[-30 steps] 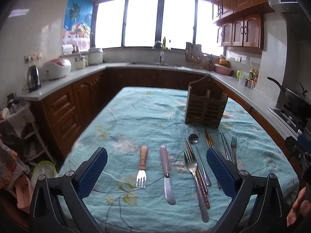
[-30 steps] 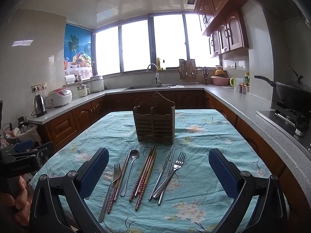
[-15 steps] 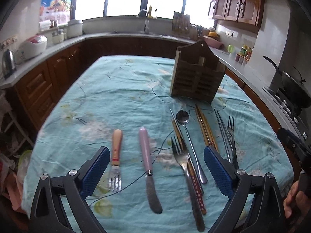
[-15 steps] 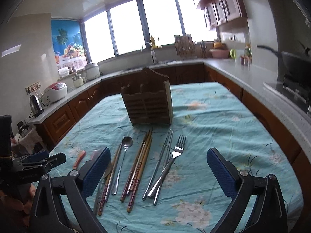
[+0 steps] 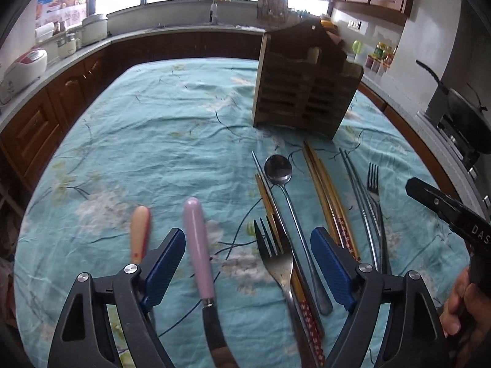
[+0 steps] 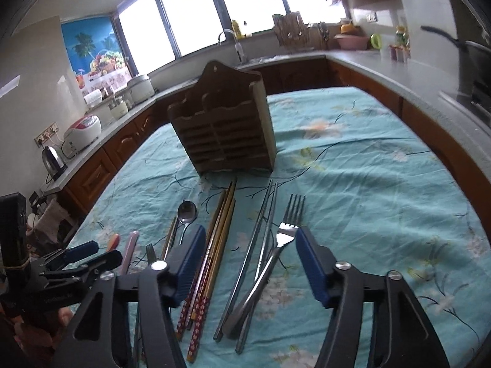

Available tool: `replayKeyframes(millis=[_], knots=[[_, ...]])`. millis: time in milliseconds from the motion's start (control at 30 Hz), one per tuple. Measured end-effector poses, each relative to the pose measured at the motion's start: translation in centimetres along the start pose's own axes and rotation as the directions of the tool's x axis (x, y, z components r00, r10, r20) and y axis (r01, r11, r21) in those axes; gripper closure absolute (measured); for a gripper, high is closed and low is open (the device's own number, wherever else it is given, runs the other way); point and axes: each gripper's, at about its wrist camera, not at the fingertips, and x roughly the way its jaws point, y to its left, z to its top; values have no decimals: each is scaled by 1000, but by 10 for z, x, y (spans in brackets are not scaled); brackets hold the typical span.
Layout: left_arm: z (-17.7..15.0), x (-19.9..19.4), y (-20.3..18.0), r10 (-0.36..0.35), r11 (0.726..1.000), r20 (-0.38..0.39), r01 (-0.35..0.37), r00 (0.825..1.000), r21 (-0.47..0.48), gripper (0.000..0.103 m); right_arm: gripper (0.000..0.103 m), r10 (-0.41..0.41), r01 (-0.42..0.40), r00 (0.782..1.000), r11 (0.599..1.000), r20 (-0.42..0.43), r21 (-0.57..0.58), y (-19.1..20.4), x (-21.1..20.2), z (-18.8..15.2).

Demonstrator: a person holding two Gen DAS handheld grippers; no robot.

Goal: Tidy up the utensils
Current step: 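Close the left tool on a metal fork while the right tool grasps a silver knife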

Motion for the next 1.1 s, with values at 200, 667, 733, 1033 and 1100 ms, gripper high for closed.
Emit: replayKeyframes(millis=[200,667,733,1033,1100], knots=[[9,31,-2,-5,1000,-56,6,998,9,36,55,-14,14,997,1000,-70,2,-5,34,8],[15,65,4,-75,997,-128,74,989,-11,56,84,7,-5,970,1000,-241,10,-8,120,31],[16,65,4,-79,997,-139,78,987,-10,64,85,3,-1,971,1000,-239,10,-9,124,34],[15,63,6,-115,993,-134,112,984,-30,80,93,-26,19,970,999,-243,-32,-7,137,45],[15,59,10,-125,992,-127,120,984,-48,81,97,-12,9,970,1000,-241,-15,-11,137,45]])
